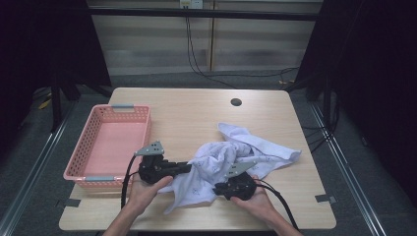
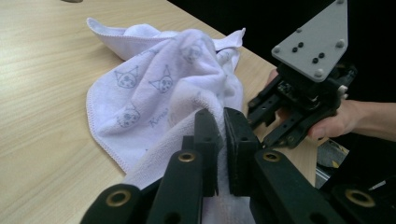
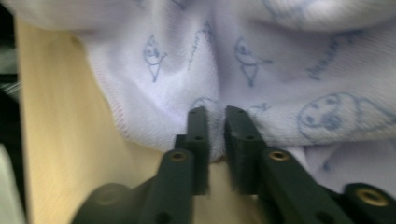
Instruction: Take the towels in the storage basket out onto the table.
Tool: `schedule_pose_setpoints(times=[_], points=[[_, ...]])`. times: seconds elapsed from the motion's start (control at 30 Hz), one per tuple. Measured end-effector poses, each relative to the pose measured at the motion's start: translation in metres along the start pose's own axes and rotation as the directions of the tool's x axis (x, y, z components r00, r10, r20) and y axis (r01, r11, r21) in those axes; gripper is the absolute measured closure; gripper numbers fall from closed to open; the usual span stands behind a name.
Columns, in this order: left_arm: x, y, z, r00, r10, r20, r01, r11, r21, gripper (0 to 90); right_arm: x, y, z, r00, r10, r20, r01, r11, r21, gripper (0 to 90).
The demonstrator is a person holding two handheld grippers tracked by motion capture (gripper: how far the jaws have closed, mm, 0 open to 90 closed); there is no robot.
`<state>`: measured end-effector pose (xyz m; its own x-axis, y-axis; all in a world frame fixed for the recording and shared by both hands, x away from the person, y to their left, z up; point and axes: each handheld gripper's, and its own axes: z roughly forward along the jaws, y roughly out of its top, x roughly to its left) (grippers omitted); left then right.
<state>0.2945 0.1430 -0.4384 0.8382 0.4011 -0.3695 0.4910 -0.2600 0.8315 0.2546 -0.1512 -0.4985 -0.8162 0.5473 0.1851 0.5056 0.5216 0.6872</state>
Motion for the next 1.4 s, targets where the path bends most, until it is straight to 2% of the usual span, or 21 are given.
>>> schedule_pose_setpoints(times=[0.2, 0.23, 0.27, 0.33, 0.37, 0.4, 0.5, 0.63, 0.7, 0.77, 0.83, 0.87, 0.9, 0.93, 1.03, 1.17, 1.27, 1.3, 1.33, 1.37, 1.4], points=[[-0.007, -0.002, 0.003, 0.9989, -0.002, 0.046, 0.002, 0.9999, 0.014, 62.5, -0.028, -0.029, -0.044, 0.9962, 0.083, 0.026, -0.083, 0.997, 0.004, 85.8], [-0.007, -0.002, 0.004, 0.999, 0.001, 0.045, -0.002, 0.9998, 0.021, 60.8, -0.042, -0.04, -0.064, 0.9899, 0.117, 0.08, -0.116, 0.993, -0.017, 85.8], [-0.007, -0.002, 0.004, 0.999, 0.001, 0.045, -0.002, 0.9998, 0.021, 59.6, -0.042, -0.04, -0.064, 0.9899, 0.117, 0.08, -0.116, 0.993, -0.017, 85.8], [-0.007, -0.003, 0.007, 0.9993, 0.002, 0.037, -0.004, 0.9993, 0.037, 59.4, -0.055, -0.05, -0.082, 0.981, 0.15, 0.123, -0.147, 0.989, -0.037, 85.7], [-0.005, -0.006, 0.011, 0.9998, 0.006, 0.021, -0.008, 0.998, 0.062, 59.4, -0.068, -0.055, -0.092, 0.9666, 0.173, 0.189, -0.167, 0.985, -0.048, 85.6], [-0.005, -0.006, 0.011, 0.9998, 0.006, 0.021, -0.008, 0.998, 0.062, 59.6, -0.068, -0.055, -0.092, 0.9666, 0.173, 0.189, -0.167, 0.985, -0.048, 85.6], [-0.006, -0.013, 0.015, 0.9999, 0.009, 0.014, -0.011, 0.9943, 0.106, 61.3, -0.088, -0.059, -0.1, 0.9396, 0.235, 0.248, -0.216, 0.971, -0.104, 79.0], [-0.005, -0.026, 0.01, 0.9999, -0.003, 0.015, 0.0, 0.9906, 0.137, 58.4, -0.082, -0.056, -0.111, 0.9319, 0.251, 0.262, -0.213, 0.963, -0.165, 60.1], [-0.007, -0.032, 0.005, 0.9999, -0.003, -0.01, 0.004, 0.9892, 0.147, 54.2, -0.065, -0.055, -0.126, 0.9347, 0.268, 0.234, -0.21, 0.947, -0.244, 55.9], [-0.007, -0.037, 0.0, 0.9998, -0.015, -0.014, 0.017, 0.9899, 0.141, 53.8, -0.057, -0.055, -0.128, 0.9411, 0.263, 0.213, -0.206, 0.944, -0.257, 55.7], [-0.004, -0.042, -0.006, 0.9986, -0.021, -0.049, 0.027, 0.9902, 0.137, 53.3, -0.03, -0.054, -0.123, 0.967, 0.206, 0.15, -0.17, 0.959, -0.227, 55.6], [-0.004, -0.042, -0.006, 0.9986, -0.021, -0.049, 0.027, 0.9902, 0.137, 53.3, -0.03, -0.054, -0.123, 0.967, 0.206, 0.15, -0.17, 0.959, -0.227, 55.6], [-0.001, -0.044, -0.005, 0.9975, -0.037, -0.06, 0.045, 0.9891, 0.14, 53.6, -0.015, -0.054, -0.113, 0.979, 0.183, 0.089, -0.164, 0.968, -0.189, 55.4], [0.0, -0.045, -0.004, 0.9966, -0.041, -0.072, 0.051, 0.9879, 0.147, 53.8, -0.01, -0.055, -0.107, 0.9819, 0.169, 0.084, -0.154, 0.975, -0.163, 53.9], [0.002, -0.046, 0.002, 0.9957, -0.037, -0.084, 0.05, 0.9857, 0.161, 53.0, -0.008, -0.058, -0.087, 0.9852, 0.162, 0.057, -0.156, 0.984, -0.086, 49.7], [0.003, -0.045, 0.005, 0.9975, -0.04, -0.059, 0.048, 0.9875, 0.15, 50.4, -0.01, -0.059, -0.073, 0.9878, 0.134, 0.081, -0.134, 0.991, 0.004, 44.6], [0.005, -0.045, 0.009, 0.9974, -0.04, -0.06, 0.049, 0.9857, 0.161, 50.1, -0.008, -0.062, -0.069, 0.9904, 0.101, 0.095, -0.102, 0.995, 0.011, 46.2], [0.005, -0.046, 0.015, 0.9973, -0.025, -0.069, 0.037, 0.9817, 0.187, 50.2, -0.006, -0.062, -0.069, 0.9893, 0.074, 0.125, -0.077, 0.997, 0.014, 56.9], [0.005, -0.046, 0.015, 0.9973, -0.025, -0.069, 0.037, 0.9817, 0.187, 51.4, -0.006, -0.062, -0.069, 0.9893, 0.074, 0.125, -0.077, 0.997, 0.014, 56.9], [0.005, -0.047, 0.017, 0.998, -0.018, -0.061, 0.03, 0.9775, 0.209, 54.8, -0.006, -0.063, -0.07, 0.9895, 0.101, 0.104, -0.103, 0.995, 0.015, 75.0], [0.005, -0.048, 0.02, 0.9978, -0.004, -0.066, 0.019, 0.973, 0.23, 54.8, -0.006, -0.063, -0.07, 0.9895, 0.101, 0.104, -0.103, 0.995, 0.015, 75.0]])
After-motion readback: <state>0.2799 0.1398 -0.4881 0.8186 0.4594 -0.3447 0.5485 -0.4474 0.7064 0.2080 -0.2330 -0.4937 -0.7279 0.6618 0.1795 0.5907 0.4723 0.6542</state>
